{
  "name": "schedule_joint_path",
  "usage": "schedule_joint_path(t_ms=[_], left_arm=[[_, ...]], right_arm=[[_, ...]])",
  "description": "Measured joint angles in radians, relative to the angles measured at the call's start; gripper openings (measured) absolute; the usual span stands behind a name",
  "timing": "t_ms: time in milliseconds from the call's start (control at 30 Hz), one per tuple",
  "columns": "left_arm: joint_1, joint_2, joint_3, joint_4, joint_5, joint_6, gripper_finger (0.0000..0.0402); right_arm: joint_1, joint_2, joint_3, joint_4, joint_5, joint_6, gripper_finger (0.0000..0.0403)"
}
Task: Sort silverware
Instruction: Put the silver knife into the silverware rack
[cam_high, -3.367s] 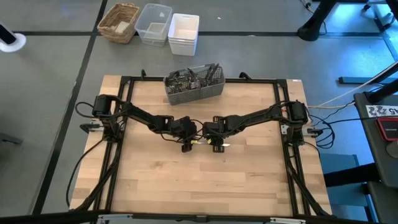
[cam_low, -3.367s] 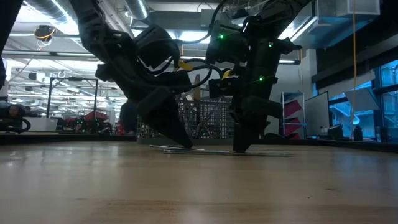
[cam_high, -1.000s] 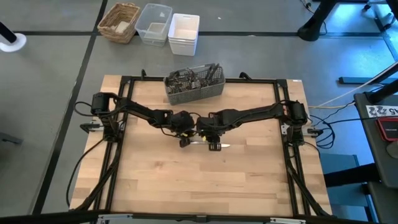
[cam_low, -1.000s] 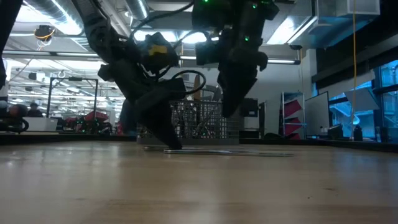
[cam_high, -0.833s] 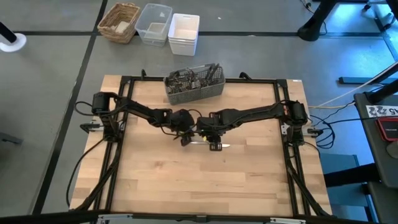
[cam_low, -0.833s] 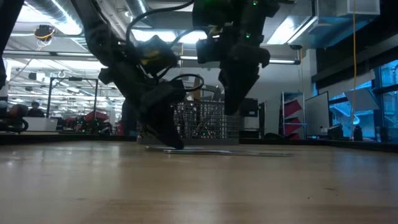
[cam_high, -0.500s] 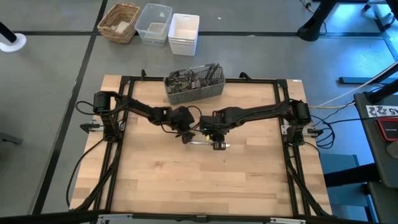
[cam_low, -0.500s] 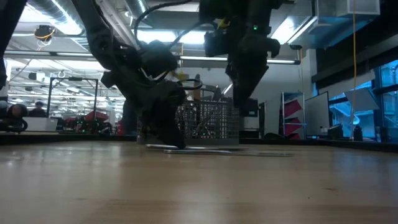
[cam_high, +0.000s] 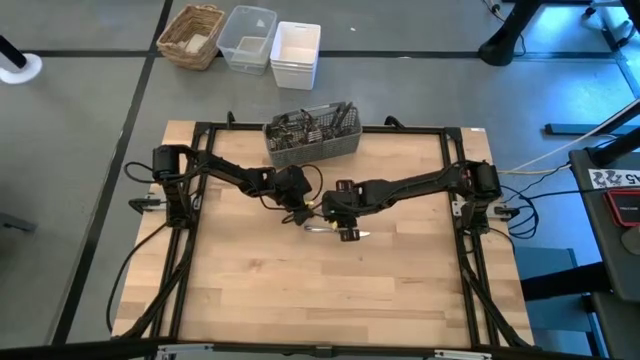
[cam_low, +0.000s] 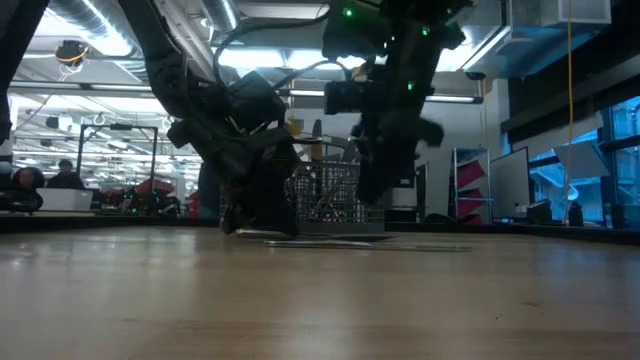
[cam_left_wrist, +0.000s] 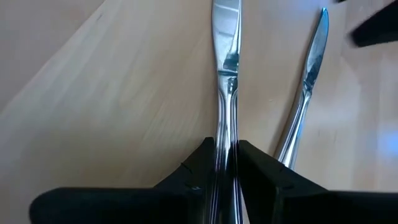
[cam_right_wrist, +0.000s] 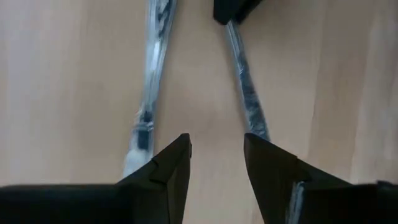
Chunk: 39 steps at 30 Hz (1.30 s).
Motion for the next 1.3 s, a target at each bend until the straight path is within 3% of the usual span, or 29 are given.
schedule_joint_path(t_ms=[300, 467, 867, 1300], left_arm=[[0.001, 0.0, 0.001, 0.002, 0.019, -0.05, 0.0056], [0.0, 0.0, 0.001, 0.002, 0.021, -0.065, 0.0056], [0.0, -0.002, 0.002, 0.002, 0.053, -0.093, 0.0056], [0.0, -0.002, 0.003, 0.005, 0.082, -0.121, 0.0056]], right_arm=[[0.0, 0.0, -0.151, 0.295, 0.082, -0.162, 0.0152], [-0.011, 0.0, -0.204, 0.359, 0.132, -0.188, 0.0152], [-0.093, 0.002, -0.23, 0.369, 0.109, -0.208, 0.0152], [-0.092, 0.015, -0.23, 0.401, 0.085, -0.261, 0.0152]])
